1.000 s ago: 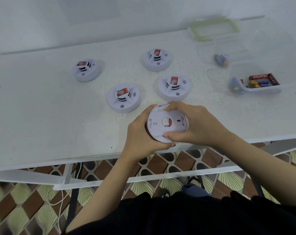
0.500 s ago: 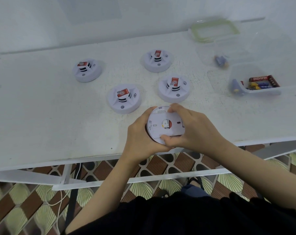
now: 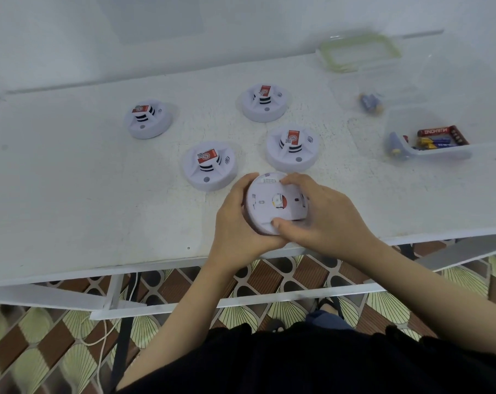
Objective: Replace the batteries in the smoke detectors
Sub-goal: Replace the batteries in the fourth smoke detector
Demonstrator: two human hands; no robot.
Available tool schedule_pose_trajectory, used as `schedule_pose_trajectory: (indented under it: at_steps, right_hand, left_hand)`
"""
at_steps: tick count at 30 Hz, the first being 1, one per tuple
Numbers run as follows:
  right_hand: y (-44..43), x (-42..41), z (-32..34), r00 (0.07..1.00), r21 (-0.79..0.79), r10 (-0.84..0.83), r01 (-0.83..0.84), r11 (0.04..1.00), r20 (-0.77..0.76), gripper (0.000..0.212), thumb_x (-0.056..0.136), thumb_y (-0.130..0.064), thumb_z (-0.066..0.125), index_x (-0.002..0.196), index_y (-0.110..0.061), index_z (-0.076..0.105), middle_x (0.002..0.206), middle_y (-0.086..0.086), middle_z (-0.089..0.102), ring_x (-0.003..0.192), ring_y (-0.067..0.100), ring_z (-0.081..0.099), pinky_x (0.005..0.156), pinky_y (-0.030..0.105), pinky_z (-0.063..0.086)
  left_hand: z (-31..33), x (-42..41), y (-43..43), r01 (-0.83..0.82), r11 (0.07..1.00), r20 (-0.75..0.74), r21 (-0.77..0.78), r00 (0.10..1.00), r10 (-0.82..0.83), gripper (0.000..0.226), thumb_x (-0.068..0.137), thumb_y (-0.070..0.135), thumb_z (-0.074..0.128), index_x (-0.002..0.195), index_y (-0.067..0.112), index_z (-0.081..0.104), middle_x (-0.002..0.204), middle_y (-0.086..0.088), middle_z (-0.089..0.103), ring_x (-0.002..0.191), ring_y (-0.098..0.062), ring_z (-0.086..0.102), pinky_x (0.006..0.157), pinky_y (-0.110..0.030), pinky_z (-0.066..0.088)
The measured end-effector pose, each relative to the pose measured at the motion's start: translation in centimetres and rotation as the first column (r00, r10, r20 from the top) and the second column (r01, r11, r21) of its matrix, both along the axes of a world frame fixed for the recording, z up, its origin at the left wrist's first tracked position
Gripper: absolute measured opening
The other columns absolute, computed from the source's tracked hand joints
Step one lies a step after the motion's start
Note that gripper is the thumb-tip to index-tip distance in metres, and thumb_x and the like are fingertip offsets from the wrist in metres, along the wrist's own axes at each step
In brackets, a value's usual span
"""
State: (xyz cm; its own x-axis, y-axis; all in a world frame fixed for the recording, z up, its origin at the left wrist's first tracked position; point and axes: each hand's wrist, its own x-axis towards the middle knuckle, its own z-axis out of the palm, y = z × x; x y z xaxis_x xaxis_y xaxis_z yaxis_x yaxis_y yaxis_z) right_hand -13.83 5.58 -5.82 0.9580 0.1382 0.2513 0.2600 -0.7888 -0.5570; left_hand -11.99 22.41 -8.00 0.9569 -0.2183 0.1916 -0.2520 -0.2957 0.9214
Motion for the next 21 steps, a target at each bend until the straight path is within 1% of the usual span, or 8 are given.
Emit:
schedule_pose_trajectory:
  at_steps: [3,6,9,12,15,17,19,21]
  right_hand:
    - [0.3,-0.2,0.0,0.998,0.17,0.015,-0.004,0.985,-0.062,0.066,0.073,-0.064,0.051,0.126,-0.025,0.047,0.107,-0.009,0.061,0.091,0.008,0.056,0.075,0.023,0.049]
    - [0.9,-0.7,0.7,0.99,0.394,0.025,0.033,0.918,-0.14,0.07,0.07,-0.065,0.056,0.126,-0.025,0.05,0.115,-0.009,0.061,0.106,0.007,0.059,0.088,0.034,0.052]
    - [1.3,-0.9,1.2,0.973,0.548,0.055,0.079,0.833,-0.224,0.07,0.063,-0.062,0.064,0.124,-0.03,0.052,0.118,-0.016,0.061,0.112,0.0,0.056,0.093,0.025,0.049]
    - [1.3,-0.9,1.5,0.954,0.668,0.123,0.094,0.739,-0.272,0.064,0.067,-0.046,0.073,0.124,-0.027,0.053,0.117,-0.006,0.066,0.11,0.008,0.061,0.089,0.033,0.054]
    - [0.7,-0.9,1.7,0.963,0.752,0.139,0.087,0.653,-0.233,0.042,0.084,-0.018,0.065,0.123,-0.026,0.051,0.09,0.0,0.074,0.085,0.015,0.071,0.074,0.03,0.056]
    - [0.2,-0.9,1.6,0.963,0.793,0.133,0.109,0.599,-0.233,0.044,0.092,-0.004,0.055,0.128,-0.027,0.046,0.081,0.003,0.074,0.078,0.017,0.071,0.07,0.029,0.056]
    - [-0.1,-0.9,1.3,0.959,0.821,0.14,0.128,0.557,-0.245,0.05,0.093,0.0,0.049,0.133,-0.029,0.041,0.083,0.01,0.072,0.079,0.02,0.071,0.069,0.03,0.057]
    - [-0.3,-0.9,0.9,0.952,0.85,0.157,0.149,0.506,-0.261,0.054,0.094,0.0,0.046,0.136,-0.034,0.041,0.093,0.02,0.069,0.087,0.028,0.069,0.074,0.04,0.058]
  left_hand:
    - [0.2,-0.2,-0.1,-0.027,0.998,0.03,-0.064,0.999,0.029,0.087,0.049,0.025,0.09,0.122,0.033,0.043,0.123,0.012,0.054,0.115,-0.008,0.055,0.091,-0.028,0.052]
    - [0.4,-0.4,-0.2,-0.039,0.998,0.093,-0.046,0.995,0.043,0.088,0.052,0.026,0.09,0.126,0.03,0.042,0.126,0.007,0.051,0.117,-0.014,0.054,0.094,-0.037,0.052]
    - [0.8,-0.3,-0.4,-0.041,0.996,0.245,0.075,0.969,0.021,0.087,0.055,0.02,0.09,0.129,0.027,0.045,0.127,0.01,0.046,0.123,-0.007,0.046,0.101,-0.021,0.041]
    - [1.0,0.0,-0.7,-0.016,0.985,0.319,0.17,0.947,-0.039,0.088,0.058,0.017,0.09,0.135,0.01,0.047,0.132,-0.003,0.045,0.127,-0.011,0.042,0.103,-0.013,0.033]
    - [1.0,0.0,-0.9,0.008,0.988,0.273,0.156,0.961,-0.051,0.098,0.059,0.022,0.09,0.142,0.017,0.036,0.135,0.015,0.042,0.128,-0.005,0.041,0.102,-0.012,0.034]
    - [0.9,-0.2,-1.1,0.014,0.991,0.238,0.131,0.97,-0.045,0.102,0.06,0.023,0.09,0.144,0.019,0.032,0.135,0.025,0.036,0.128,0.003,0.039,0.1,-0.009,0.033]
    - [0.8,-0.3,-1.2,0.015,0.996,0.162,0.093,0.986,-0.03,0.104,0.059,0.025,0.091,0.143,0.028,0.029,0.134,0.029,0.035,0.128,0.008,0.037,0.102,-0.009,0.034]
    - [0.6,-0.3,-1.2,0.013,0.999,0.065,0.043,0.998,-0.015,0.107,0.056,0.035,0.091,0.139,0.042,0.025,0.136,0.021,0.038,0.13,0.004,0.038,0.106,-0.023,0.04]
